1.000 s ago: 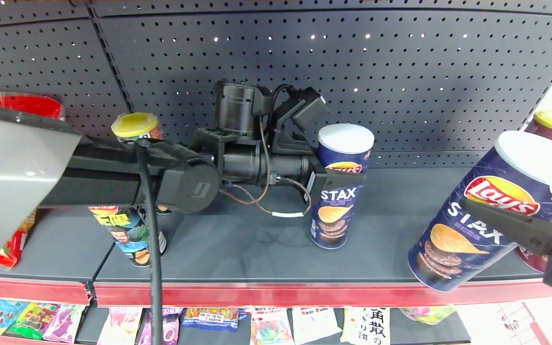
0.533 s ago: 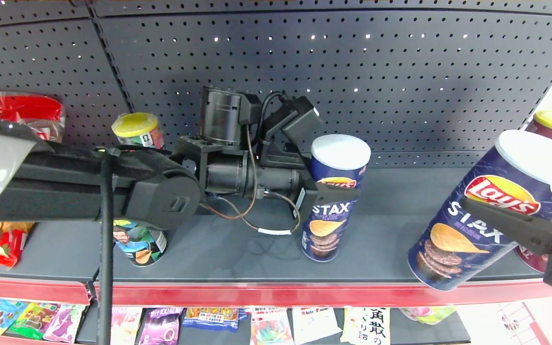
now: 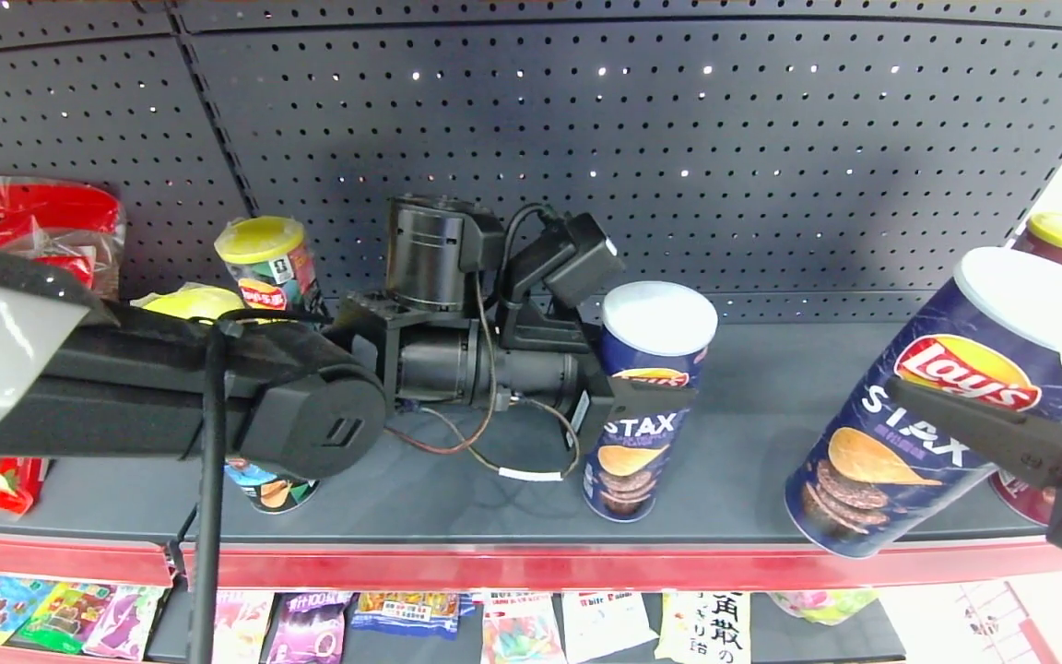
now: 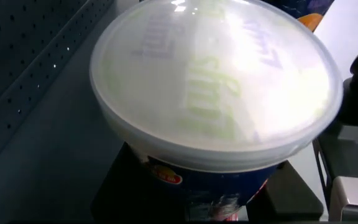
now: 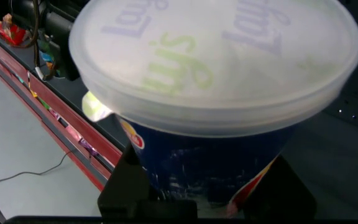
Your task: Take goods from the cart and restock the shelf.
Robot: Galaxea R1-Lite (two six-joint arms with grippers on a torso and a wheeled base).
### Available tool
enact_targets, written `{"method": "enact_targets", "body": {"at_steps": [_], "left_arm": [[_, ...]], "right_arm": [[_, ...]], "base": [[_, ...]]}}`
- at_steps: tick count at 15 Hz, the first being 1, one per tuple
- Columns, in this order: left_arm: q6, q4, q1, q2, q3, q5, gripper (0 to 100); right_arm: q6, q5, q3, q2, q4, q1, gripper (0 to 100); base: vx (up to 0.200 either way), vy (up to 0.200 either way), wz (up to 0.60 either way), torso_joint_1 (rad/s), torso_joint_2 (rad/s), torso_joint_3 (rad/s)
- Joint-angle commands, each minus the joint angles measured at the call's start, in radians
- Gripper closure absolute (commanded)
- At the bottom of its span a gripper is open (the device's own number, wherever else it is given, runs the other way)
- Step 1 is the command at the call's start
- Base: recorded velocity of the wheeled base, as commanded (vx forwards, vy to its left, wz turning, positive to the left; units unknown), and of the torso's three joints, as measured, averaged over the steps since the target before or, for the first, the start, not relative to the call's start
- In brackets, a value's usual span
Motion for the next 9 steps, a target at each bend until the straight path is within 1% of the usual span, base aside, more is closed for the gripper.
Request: {"method": "enact_targets", "body": {"at_steps": [1, 8, 9], "left_arm": [[-0.001, -0.013, -0.006, -0.006, 0.027, 0.000, 100], [-0.001, -0.035, -0.009, -0.001, 0.041, 0.009, 100], [-0.001, -0.035, -0.009, 0.000, 0.040, 0.019, 100]], "right_arm": [[0.000, 0.000, -0.004, 0.002, 0.001, 0.000, 100], [0.000, 0.000, -0.004, 0.003, 0.001, 0.000, 100], [0.000, 0.000, -0.004, 0.003, 0.001, 0.000, 100]], "base": [[0.000, 0.000, 0.00, 0.000, 0.00, 0.000], [0.000, 0.000, 0.00, 0.000, 0.00, 0.000], [0.000, 0.000, 0.00, 0.000, 0.00, 0.000]]}}
